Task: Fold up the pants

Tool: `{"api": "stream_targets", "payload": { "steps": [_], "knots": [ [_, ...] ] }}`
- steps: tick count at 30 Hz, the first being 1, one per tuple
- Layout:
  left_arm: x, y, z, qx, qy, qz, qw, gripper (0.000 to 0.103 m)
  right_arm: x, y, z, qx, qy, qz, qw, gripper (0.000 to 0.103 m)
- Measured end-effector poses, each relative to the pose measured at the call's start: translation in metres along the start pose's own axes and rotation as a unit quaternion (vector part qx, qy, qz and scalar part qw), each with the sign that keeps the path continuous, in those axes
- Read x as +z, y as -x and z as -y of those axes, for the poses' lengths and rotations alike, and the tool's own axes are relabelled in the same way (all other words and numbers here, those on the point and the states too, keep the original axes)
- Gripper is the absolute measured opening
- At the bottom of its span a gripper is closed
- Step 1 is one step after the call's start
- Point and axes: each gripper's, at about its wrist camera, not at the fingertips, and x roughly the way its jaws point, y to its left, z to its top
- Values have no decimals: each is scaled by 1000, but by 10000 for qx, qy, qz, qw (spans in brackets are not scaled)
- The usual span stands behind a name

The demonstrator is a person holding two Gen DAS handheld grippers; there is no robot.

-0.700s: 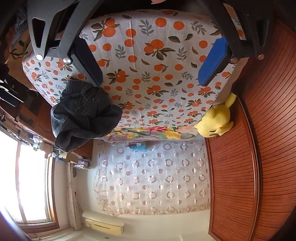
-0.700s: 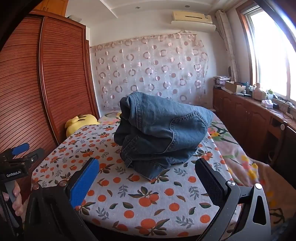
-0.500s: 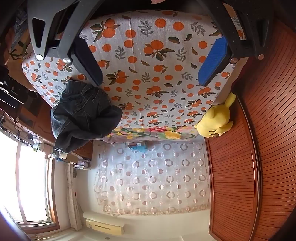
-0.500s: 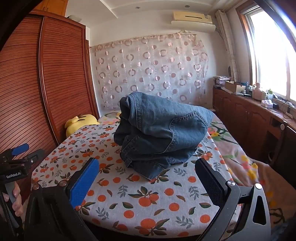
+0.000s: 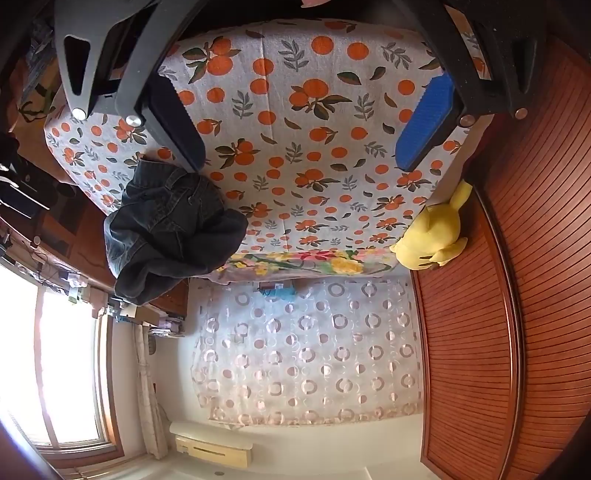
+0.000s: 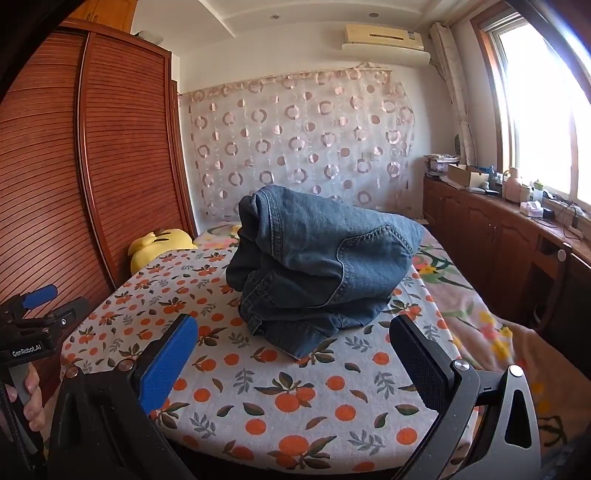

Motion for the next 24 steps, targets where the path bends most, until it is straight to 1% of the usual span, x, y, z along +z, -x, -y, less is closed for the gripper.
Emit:
{"api": "stream_targets", "payload": {
  "steps": [7, 24],
  "knots": [
    [0, 2, 5, 1, -99, 37, 9999, 103, 1, 2, 0, 9, -1, 16, 10000, 103],
    [-1, 3, 7, 54, -114, 43, 9999, 103, 2, 3, 1, 17, -15, 68, 10000, 103]
  ]
}}
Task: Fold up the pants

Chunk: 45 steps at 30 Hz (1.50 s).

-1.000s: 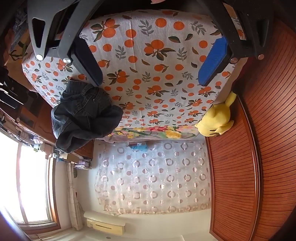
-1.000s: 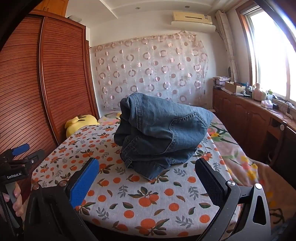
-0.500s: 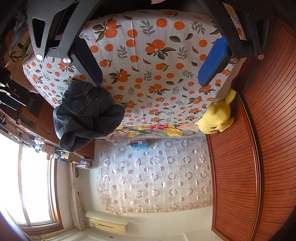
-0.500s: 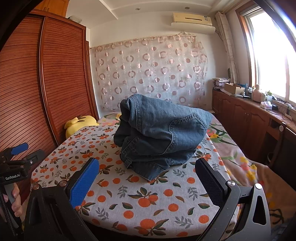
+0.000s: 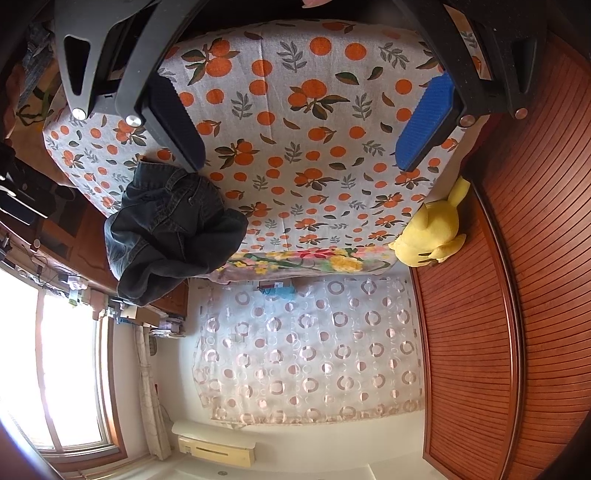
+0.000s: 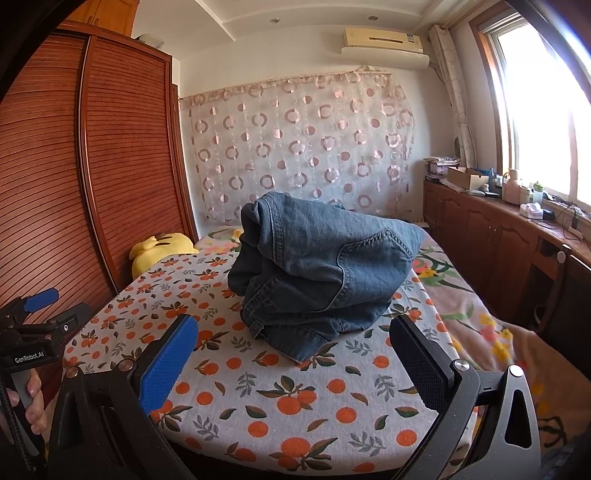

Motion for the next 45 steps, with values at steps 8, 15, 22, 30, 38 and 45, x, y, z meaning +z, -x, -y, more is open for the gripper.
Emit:
{"api": "stream_targets", "payload": {
  "steps": [8, 15, 22, 30, 38, 45],
  "knots": [
    [-1, 0, -1, -34, 13, -22, 10000, 103, 0, 0, 0, -10, -7, 8, 10000, 103],
    [0, 3, 0, -56, -18, 26, 10000, 103, 0, 0, -1, -11, -7, 8, 10000, 103],
    [1, 6, 1, -27, -39, 60, 10000, 103, 0, 1, -2, -14, -7, 25, 10000, 103],
    [2, 7, 1, -42, -46, 51, 10000, 103, -1, 1, -2, -11, 0, 34, 10000, 103],
    [0, 1, 0, -64, -29, -71, 9999, 103, -6, -5, 0, 117, 42, -136, 9998, 103],
    [-11, -15, -7, -118, 58, -294, 9995, 103, -7, -13, 5, 62, 116, -289, 9995, 103]
  ]
}}
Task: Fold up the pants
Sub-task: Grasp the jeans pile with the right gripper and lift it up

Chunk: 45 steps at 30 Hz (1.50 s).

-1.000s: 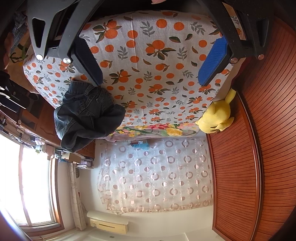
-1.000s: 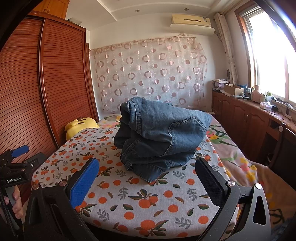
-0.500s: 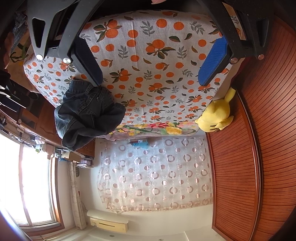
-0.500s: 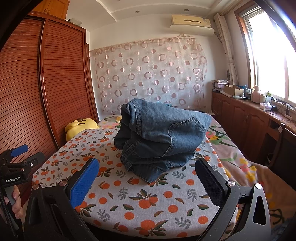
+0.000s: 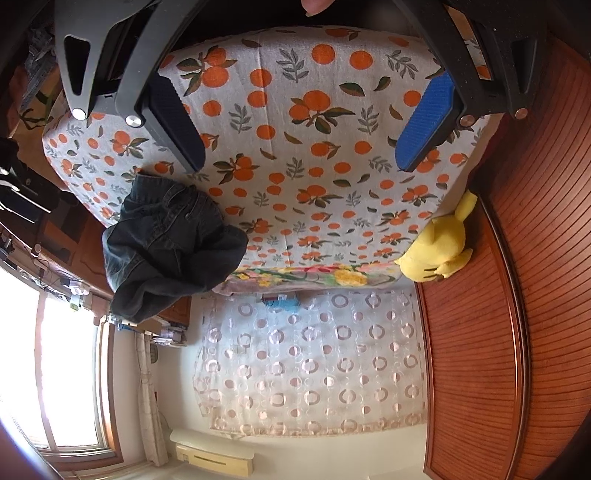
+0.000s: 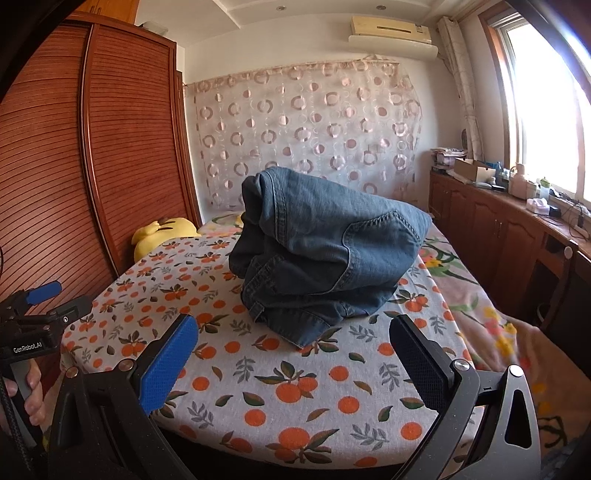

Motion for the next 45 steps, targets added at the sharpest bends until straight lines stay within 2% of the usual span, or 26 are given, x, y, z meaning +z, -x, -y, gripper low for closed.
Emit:
{"api": "stream_targets", "payload": {
  "steps": [8, 12, 21, 31, 36, 41, 43, 45],
  "knots": [
    [-6, -21, -8, 53, 52, -6, 10000, 103, 7, -11, 11, -62, -2, -91, 9999, 103],
    [-5, -33, -9, 55, -34, -7, 10000, 103, 13, -21, 13, -21, 154, -175, 9997, 98],
    [0, -69, -8, -315, -218, -233, 9990, 103, 26, -45, 11, 253, 450, -359, 9980, 86],
    [5, -92, 0, -407, -446, -378, 9975, 103, 55, -49, 19, 364, 698, -149, 9968, 85],
    [6, -95, 2, -465, -440, -401, 9971, 103, 80, -38, 7, 383, 1182, 117, 9922, 85],
    [8, -92, 1, -517, -353, -400, 9972, 103, 92, -39, -11, 369, 1670, 89, 9852, 84],
    [9, -89, 0, -539, -327, -389, 9973, 103, 93, -42, -20, 376, 1909, -12, 9809, 77],
    [10, -88, 0, -537, -326, -390, 9973, 103, 95, -51, -26, 332, 2154, -209, 9757, 56]
  ]
}}
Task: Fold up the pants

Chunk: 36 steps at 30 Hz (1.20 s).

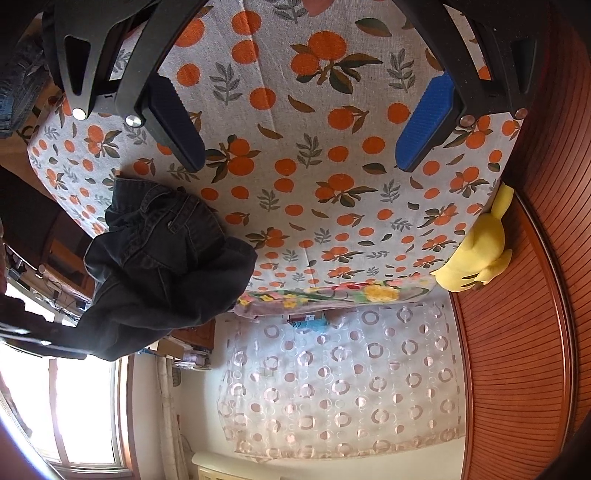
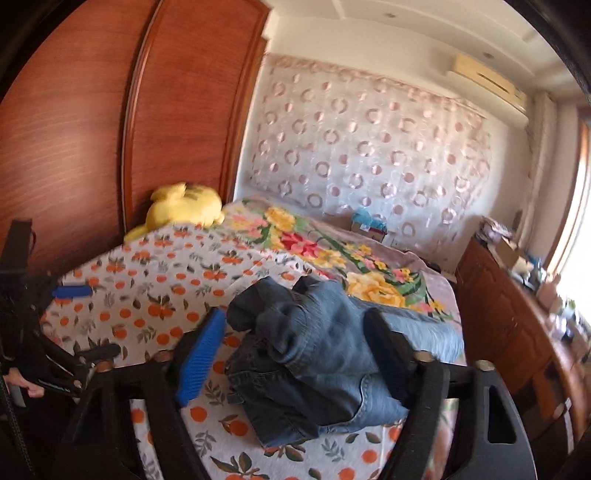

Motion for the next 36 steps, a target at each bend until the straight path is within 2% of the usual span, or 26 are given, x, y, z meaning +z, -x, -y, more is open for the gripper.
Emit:
{"api": "stream_targets", "payload": {
  "steps": [1, 3, 5, 9, 14, 18, 21, 26, 28, 30, 32, 33, 34, 35, 36],
  "knots": [
    [1, 1, 0, -7, 2, 9, 10000, 103, 3, -5, 1, 9, 78, -121, 9999, 51],
    [2, 3, 2, -13, -3, 39, 10000, 103, 5, -10, 5, -37, 140, -253, 9996, 25],
    [5, 3, 6, -27, -39, 58, 10000, 103, 13, -9, 12, -107, 207, -256, 9994, 16],
    [15, 0, 17, -223, -111, 15, 9997, 103, 23, 6, 33, -280, 132, -90, 9995, 11],
    [28, -11, 48, -689, -393, -36, 9968, 103, 22, 25, 54, -654, -136, 81, 9977, 10],
    [36, -23, 76, -1185, -626, -131, 9909, 103, 9, 26, 66, -798, -397, 40, 9960, 10],
    [40, -29, 92, -1446, -788, -157, 9862, 99, 4, 17, 65, -801, -525, -37, 9954, 10],
    [49, -47, 110, -1768, -935, -363, 9791, 82, 8, 15, 68, -745, -721, -40, 9946, 10],
    [52, -56, 115, -1808, -1037, -410, 9772, 81, 13, 18, 76, -727, -762, -19, 9944, 10],
    [54, -67, 123, -1978, -1240, -533, 9709, 76, 17, 19, 78, -705, -792, -1, 9944, 10],
    [56, -79, 127, -1988, -1304, -632, 9693, 57, 17, 19, 82, -673, -811, 18, 9944, 10],
    [57, -85, 129, -1979, -1322, -742, 9684, 53, 19, 18, 83, -667, -816, 23, 9944, 10],
    [58, -90, 129, -2010, -1332, -807, 9671, 44, 17, 18, 86, -680, -821, 38, 9943, 10],
    [62, -92, 128, -2046, -1316, -813, 9666, 35, 20, 17, 88, -683, -816, 55, 9943, 10],
    [65, -91, 127, -2059, -1287, -770, 9670, 31, 23, 15, 89, -682, -797, 72, 9945, 10]
  ]
}}
